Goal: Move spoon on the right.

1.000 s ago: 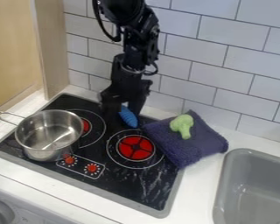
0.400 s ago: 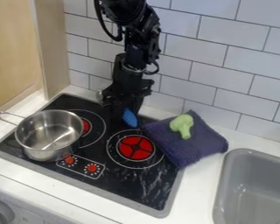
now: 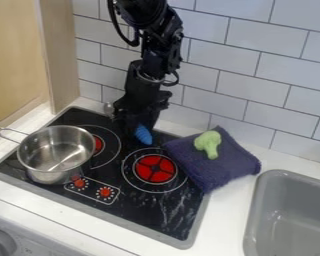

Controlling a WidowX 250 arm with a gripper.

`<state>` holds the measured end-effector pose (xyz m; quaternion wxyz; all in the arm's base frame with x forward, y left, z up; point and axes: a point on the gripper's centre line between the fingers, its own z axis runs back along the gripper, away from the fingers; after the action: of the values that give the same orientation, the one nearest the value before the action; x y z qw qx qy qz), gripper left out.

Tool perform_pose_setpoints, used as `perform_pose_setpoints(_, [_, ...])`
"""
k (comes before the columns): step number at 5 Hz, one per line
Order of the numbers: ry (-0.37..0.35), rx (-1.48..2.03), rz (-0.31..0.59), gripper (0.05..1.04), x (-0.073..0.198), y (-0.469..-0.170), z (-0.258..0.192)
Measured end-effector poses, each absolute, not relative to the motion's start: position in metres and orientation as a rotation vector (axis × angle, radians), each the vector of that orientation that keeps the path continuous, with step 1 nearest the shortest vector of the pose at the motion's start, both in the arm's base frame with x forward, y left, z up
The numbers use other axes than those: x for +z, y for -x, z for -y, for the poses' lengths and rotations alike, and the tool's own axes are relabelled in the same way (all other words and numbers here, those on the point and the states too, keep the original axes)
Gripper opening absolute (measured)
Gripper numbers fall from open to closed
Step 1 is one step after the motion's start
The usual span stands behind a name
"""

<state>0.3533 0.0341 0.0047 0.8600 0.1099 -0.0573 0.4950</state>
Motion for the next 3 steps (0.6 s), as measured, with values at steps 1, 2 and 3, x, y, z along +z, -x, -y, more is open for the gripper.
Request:
perform_pose_setpoints(1, [-0.241, 1.078, 0.148, 0.398, 0.018, -0.353, -0.036])
perform_pose_setpoints(2, [-0.198, 1.120, 0.224, 0.398, 0.046, -0.359, -0.032])
perform_pose_setpoints(3, [-0.184, 1.153, 0.241, 0.398, 0.057, -0.348, -0.029])
